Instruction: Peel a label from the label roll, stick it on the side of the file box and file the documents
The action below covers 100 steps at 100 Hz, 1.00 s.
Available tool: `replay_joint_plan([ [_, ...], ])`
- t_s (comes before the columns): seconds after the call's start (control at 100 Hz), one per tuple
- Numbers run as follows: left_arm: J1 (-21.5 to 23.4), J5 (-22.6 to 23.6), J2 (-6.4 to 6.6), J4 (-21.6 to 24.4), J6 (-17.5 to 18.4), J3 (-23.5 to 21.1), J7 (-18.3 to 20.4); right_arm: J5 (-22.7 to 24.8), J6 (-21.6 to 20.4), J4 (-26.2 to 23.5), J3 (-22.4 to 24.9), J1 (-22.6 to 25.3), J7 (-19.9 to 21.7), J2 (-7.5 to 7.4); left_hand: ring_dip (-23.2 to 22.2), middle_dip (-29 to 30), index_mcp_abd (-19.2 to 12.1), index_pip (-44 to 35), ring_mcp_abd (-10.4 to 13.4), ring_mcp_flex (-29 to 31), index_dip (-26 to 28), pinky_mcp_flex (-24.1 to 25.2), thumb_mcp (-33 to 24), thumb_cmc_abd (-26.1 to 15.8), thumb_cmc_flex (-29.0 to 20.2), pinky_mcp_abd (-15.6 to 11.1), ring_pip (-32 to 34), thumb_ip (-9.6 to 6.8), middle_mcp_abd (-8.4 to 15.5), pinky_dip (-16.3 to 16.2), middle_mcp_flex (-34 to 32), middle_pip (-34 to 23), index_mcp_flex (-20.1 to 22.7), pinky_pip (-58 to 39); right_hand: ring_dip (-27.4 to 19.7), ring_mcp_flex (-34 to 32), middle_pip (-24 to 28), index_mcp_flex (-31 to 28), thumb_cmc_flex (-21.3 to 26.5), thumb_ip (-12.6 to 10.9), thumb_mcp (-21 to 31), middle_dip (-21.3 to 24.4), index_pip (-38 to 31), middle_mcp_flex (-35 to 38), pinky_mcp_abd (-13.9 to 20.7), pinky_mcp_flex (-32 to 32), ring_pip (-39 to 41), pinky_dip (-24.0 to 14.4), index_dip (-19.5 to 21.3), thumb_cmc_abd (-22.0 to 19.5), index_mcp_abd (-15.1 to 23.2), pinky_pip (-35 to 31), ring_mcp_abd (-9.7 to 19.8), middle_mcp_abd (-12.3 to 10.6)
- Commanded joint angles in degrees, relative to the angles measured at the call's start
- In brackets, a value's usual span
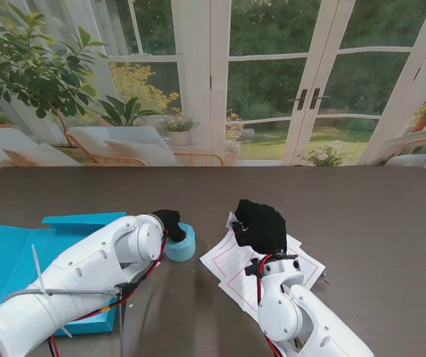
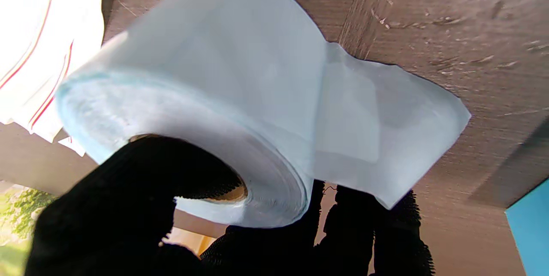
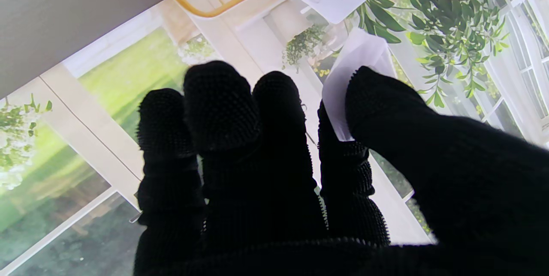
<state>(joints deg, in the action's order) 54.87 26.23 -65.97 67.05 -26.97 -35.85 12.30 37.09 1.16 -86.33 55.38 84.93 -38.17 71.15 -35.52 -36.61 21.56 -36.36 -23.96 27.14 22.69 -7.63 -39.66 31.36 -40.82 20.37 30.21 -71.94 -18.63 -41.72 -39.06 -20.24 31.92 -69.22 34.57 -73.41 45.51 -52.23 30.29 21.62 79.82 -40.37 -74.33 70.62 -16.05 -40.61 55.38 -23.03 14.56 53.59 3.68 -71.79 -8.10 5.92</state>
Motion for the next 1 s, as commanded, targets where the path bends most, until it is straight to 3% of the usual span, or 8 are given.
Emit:
replay_joint_plan([
  [0.0, 0.0, 0.2, 0.34, 1.2, -0.1, -0.5, 1.7, 0.1, -0.3, 0.0, -0.2, 0.1, 0.7, 0.27, 2.0, 2.7, 2.5, 3.2, -1.7, -2.0, -1.7, 2.1, 1.8, -1.3, 1.0, -0.6, -3.0, -1.57, -1.0, 2.2, 2.6, 2.7, -0.8, 2.8, 0.4, -1.5, 1.0, 1.1, 0.7, -0.7, 5.6, -0.9, -0.7, 0.4, 1.2, -1.1, -0.1, -0.4, 0.7, -0.1, 1.1, -0.2, 0.7, -0.1],
  [0.11, 0.3, 0.5, 0.80, 2.1, 0.3, -1.2, 2.5, 0.1, -0.3, 0.1, -0.2, 0.1, 0.9, 0.23, 5.2, 7.5, 2.5, 9.7, -1.5, -4.8, -5.0, 4.2, 3.5, -2.0, 2.0, -0.8, -8.1, -0.07, -1.4, 5.4, 4.3, 7.3, -0.3, 8.9, 0.4, -1.5, 1.0, 1.1, 0.7, -0.7, 5.5, -0.9, -0.7, 0.5, 1.2, -1.1, -0.1, -0.4, 0.7, -0.1, 1.1, -0.2, 0.8, -0.1],
  [0.36, 1.4, 1.5, 1.83, 4.6, 1.5, -3.2, 4.1, 0.2, -0.4, 0.1, -0.3, 0.2, 0.9, 0.21, 9.8, 14.3, 2.4, 21.3, -1.5, -8.4, -11.0, 6.2, 6.7, -3.7, 4.1, -0.8, -14.9, 3.20, -2.2, 8.9, 6.4, 14.1, 0.7, 18.3, 0.5, -1.5, 1.0, 1.1, 0.6, -0.7, 5.5, -0.9, -0.7, 0.5, 1.2, -1.1, 0.1, -0.4, 0.7, 0.0, 1.0, -0.2, 1.1, 0.0],
  [0.6, 3.7, 3.6, 2.72, 8.5, 1.4, -6.7, 4.7, 0.1, -0.4, 0.1, -0.3, 0.2, 0.9, 0.23, 12.9, 18.4, 2.1, 25.1, -2.9, -9.8, -13.1, 6.4, 7.8, -4.2, 5.1, 0.8, -18.7, 4.59, -4.1, 11.4, 7.2, 16.4, 1.0, 24.9, 0.4, -1.5, 1.0, 1.1, 0.7, -0.7, 5.6, -0.9, -0.7, 0.5, 1.2, -0.9, -0.1, -0.4, 0.7, 0.1, 1.0, -0.2, 0.9, -0.1],
  [0.85, 13.4, 9.3, 4.31, 19.3, 1.4, -18.6, 4.4, 0.0, -0.4, 0.4, -0.4, 0.0, 0.8, 0.29, 12.8, 18.4, 1.3, 25.4, -2.8, -8.6, -13.4, 5.8, 8.2, -6.7, 5.3, 0.7, -18.1, 5.30, -3.5, 11.3, 5.1, 15.3, 2.6, 25.2, 0.4, -1.5, 1.0, 1.0, 0.7, -0.7, 5.6, -0.9, -0.6, 0.5, 1.1, -0.9, -0.2, -0.5, 0.7, 0.1, 1.1, -0.3, 0.7, -0.1],
  [0.99, 21.3, 12.4, 5.02, 26.7, 0.8, -26.5, 4.9, 0.0, -0.4, 0.4, -0.6, 0.0, 0.8, 0.31, 11.9, 17.4, 1.4, 26.1, -3.5, -7.5, -13.6, 5.5, 10.2, -9.5, 6.5, 1.4, -17.1, 7.36, -4.0, 10.2, 3.4, 14.8, 3.2, 24.4, 0.4, -1.5, 1.0, 1.0, 0.7, -0.7, 5.5, -0.9, -0.6, 0.5, 1.1, -0.9, -0.2, -0.4, 0.7, 0.1, 1.0, -0.3, 0.8, -0.1],
])
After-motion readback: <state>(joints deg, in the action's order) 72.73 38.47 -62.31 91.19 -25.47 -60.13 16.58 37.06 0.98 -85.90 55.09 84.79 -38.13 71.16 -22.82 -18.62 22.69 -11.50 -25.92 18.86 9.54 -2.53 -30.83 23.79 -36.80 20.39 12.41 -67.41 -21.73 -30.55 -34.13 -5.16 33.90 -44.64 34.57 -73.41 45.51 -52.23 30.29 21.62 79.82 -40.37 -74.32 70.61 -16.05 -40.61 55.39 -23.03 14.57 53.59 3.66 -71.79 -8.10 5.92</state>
